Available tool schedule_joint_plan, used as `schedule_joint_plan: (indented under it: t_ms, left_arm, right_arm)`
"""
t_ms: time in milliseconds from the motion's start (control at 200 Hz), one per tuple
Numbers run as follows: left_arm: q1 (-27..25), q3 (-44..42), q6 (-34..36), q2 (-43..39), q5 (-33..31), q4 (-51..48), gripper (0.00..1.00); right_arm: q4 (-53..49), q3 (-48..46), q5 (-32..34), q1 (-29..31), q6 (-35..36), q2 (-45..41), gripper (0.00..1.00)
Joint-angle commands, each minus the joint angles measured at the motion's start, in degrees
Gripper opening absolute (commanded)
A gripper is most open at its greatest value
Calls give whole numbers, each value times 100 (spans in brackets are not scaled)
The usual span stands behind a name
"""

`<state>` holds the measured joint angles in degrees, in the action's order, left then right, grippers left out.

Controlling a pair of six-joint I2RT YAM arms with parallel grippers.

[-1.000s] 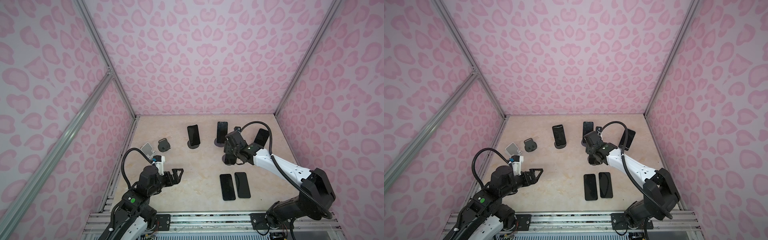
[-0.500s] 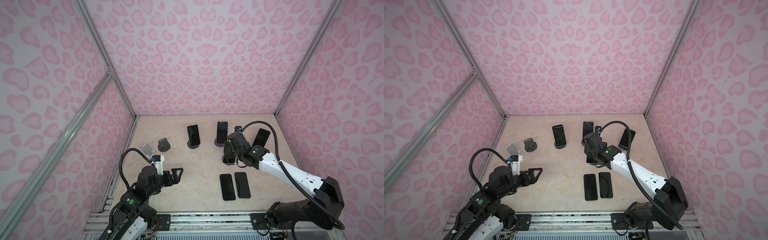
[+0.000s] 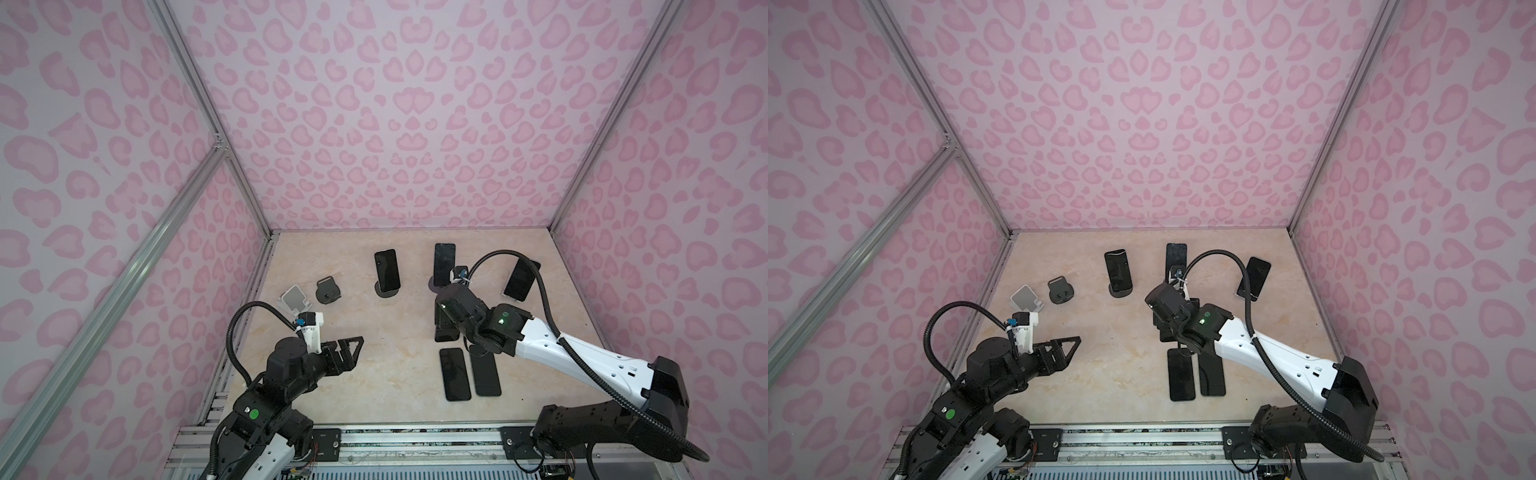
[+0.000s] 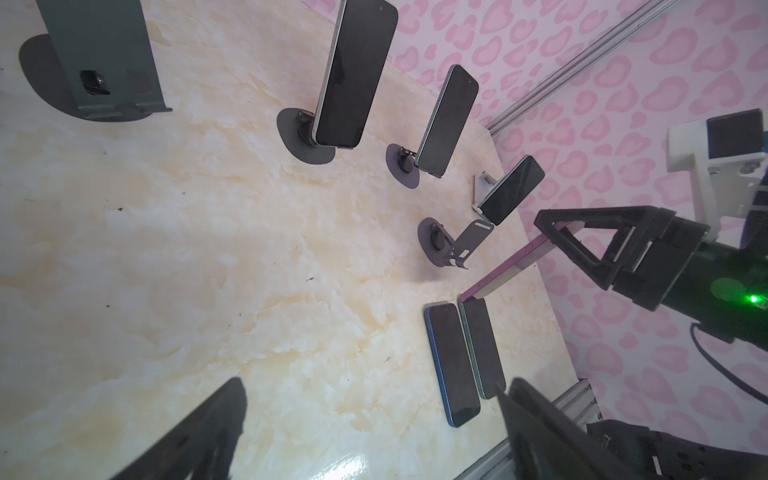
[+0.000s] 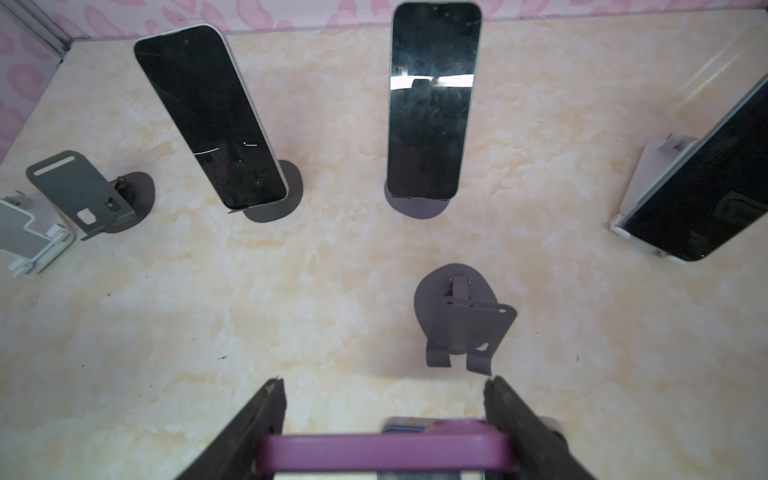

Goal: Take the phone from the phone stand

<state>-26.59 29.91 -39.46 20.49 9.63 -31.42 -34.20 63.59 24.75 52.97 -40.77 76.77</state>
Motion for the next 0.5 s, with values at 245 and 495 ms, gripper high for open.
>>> schedule_joint_plan:
  t_ms: [245, 495]
  left_arm:
    - [5, 186, -184, -419, 206, -441, 98]
    - [5, 164, -193, -537, 224, -687, 98]
  right_arm:
    - [-510, 130, 598, 942, -992, -84, 66]
    - [-703, 254, 539, 1537, -1501, 268, 66]
